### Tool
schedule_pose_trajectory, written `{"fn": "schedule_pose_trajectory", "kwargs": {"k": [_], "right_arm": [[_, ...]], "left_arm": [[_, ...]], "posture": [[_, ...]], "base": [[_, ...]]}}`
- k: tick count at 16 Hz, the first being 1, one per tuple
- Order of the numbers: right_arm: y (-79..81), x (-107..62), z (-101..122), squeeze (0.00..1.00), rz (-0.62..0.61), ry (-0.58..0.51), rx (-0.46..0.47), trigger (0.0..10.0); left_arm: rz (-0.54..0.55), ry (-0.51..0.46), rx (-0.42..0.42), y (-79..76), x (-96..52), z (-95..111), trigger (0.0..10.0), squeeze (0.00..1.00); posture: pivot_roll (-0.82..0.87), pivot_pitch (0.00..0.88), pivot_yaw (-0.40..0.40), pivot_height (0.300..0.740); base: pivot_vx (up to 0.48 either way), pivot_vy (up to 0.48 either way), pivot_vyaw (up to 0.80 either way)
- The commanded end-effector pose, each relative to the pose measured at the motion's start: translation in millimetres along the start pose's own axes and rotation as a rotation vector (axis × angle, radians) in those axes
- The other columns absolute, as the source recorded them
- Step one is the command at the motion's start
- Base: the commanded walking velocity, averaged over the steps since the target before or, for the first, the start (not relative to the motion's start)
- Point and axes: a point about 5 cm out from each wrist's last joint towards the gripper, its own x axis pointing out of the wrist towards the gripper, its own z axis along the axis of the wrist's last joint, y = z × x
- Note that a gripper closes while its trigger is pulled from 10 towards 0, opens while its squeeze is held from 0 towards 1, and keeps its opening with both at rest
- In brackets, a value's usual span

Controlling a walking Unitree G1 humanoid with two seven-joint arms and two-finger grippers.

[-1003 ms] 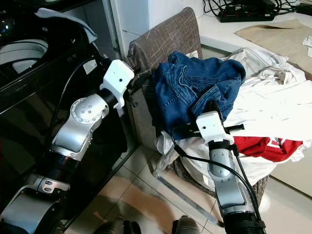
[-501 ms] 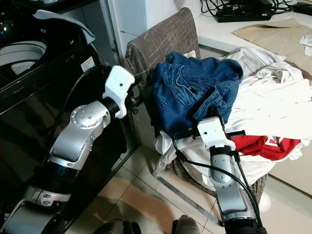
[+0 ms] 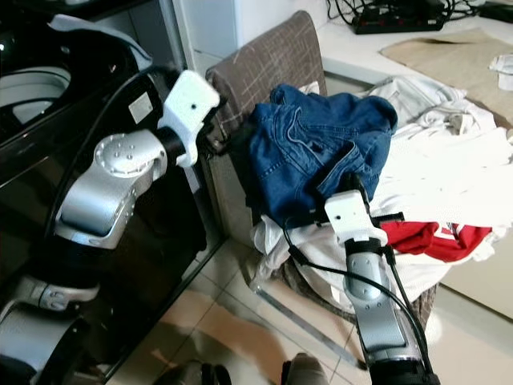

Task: Clothes washing

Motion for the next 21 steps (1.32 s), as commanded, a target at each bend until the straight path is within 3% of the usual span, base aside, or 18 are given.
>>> {"fn": "schedule_pose_trajectory", "kwargs": {"k": [1,2,3,4,5,6,10,12,17,21], "right_arm": [[1.8,-0.9,3.0,0.0,0.003,-0.01,0.006,10.0],[1.8,-1.5,2.8,0.0,0.003,-0.009,0.006,10.0],[1.9,-2.5,2.7,0.0,0.003,-0.009,0.005,10.0],[2.4,-2.7,2.5,0.0,0.003,-0.008,0.005,10.0],[2.0,-4.0,1.7,0.0,0.001,-0.006,0.003,10.0],[1.9,-4.4,1.4,0.0,0.0,-0.004,0.003,10.0],[2.1,-11.1,2.6,0.0,-0.01,-0.002,0.002,10.0],[2.3,-12.6,2.3,0.0,-0.011,0.0,0.002,10.0],[0.1,-18.1,5.6,0.0,-0.01,-0.007,-0.002,10.0],[-2.9,-32.4,7.0,0.0,0.014,0.006,-0.018,10.0]], "left_arm": [[-0.066,-0.063,0.169,0.4,2.1,9.6,10.0,1.0],[-0.112,-0.058,0.243,0.0,1.6,8.6,10.0,0.0],[-0.172,-0.057,0.351,1.5,0.3,7.5,10.0,0.0],[-0.159,-0.056,0.363,7.5,1.6,7.7,10.0,0.0],[-0.205,-0.034,0.447,10.8,3.4,4.8,10.0,0.0],[-0.228,-0.026,0.466,11.5,4.5,3.7,10.0,0.0],[-0.385,-0.016,0.636,4.1,21.5,-1.2,10.0,0.0],[-0.397,-0.021,0.651,1.7,24.8,-1.1,10.0,0.0],[-0.437,0.004,0.677,-23.8,40.1,-21.2,10.0,0.0],[-0.35,-0.048,0.661,-61.1,62.7,-26.2,10.0,0.0]], "posture": [[-0.19,0.027,0.101,0.723],[-0.19,0.025,0.104,0.723],[-0.19,0.023,0.107,0.723],[-0.19,0.024,0.113,0.723],[-0.19,0.024,0.116,0.723],[-0.19,0.026,0.117,0.723],[-0.21,0.045,0.133,0.723],[-0.21,0.049,0.135,0.723],[-0.24,0.085,0.124,0.723],[-0.26,0.13,0.115,0.723]], "base": [[0.0,0.0,0.0],[0.0,0.0,0.0],[0.0,0.0,0.0],[0.0,0.0,0.0],[0.0,0.0,0.0],[0.0,0.0,0.0],[0.0,0.0,0.0],[0.0,0.0,0.0],[0.0,0.0,0.0],[0.0,0.0,0.0]]}}
